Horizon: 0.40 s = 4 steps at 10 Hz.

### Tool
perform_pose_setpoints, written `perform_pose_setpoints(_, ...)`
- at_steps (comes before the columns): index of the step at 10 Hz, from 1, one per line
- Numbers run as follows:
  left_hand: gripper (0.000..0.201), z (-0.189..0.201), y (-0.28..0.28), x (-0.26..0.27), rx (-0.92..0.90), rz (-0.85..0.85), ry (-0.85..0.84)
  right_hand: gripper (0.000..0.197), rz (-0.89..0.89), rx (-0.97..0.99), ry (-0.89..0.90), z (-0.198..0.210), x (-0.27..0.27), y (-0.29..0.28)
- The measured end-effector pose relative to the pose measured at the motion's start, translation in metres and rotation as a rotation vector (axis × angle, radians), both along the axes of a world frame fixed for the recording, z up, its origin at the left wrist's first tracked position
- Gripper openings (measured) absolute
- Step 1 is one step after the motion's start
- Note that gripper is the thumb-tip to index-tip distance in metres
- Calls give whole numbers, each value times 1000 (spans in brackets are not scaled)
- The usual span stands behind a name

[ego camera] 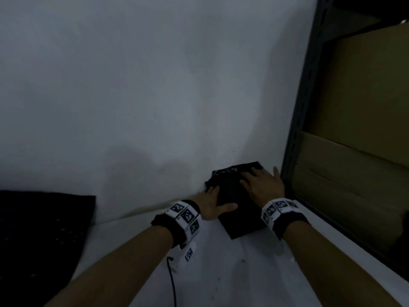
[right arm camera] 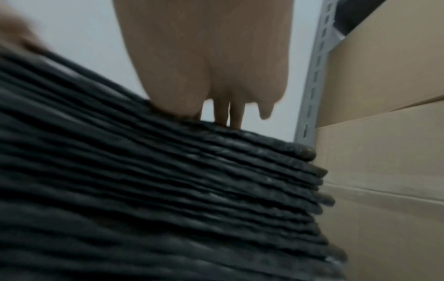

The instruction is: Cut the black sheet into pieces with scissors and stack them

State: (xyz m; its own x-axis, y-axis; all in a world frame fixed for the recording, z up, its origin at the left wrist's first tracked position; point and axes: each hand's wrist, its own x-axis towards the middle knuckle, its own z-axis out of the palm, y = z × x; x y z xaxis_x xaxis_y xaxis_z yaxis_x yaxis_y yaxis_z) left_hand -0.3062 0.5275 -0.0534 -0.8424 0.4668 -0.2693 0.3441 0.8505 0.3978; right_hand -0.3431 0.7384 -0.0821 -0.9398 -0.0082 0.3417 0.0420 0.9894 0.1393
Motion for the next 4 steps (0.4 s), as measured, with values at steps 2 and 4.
perform_pose_setpoints(2, 55, 38, -91, 40, -65, 111, 122, 26, 144, -111, 233, 19, 39, -28)
perform_pose_setpoints(4, 39, 56, -184, 116, 253, 250, 81, 30, 284, -242, -6, 26, 81, -65)
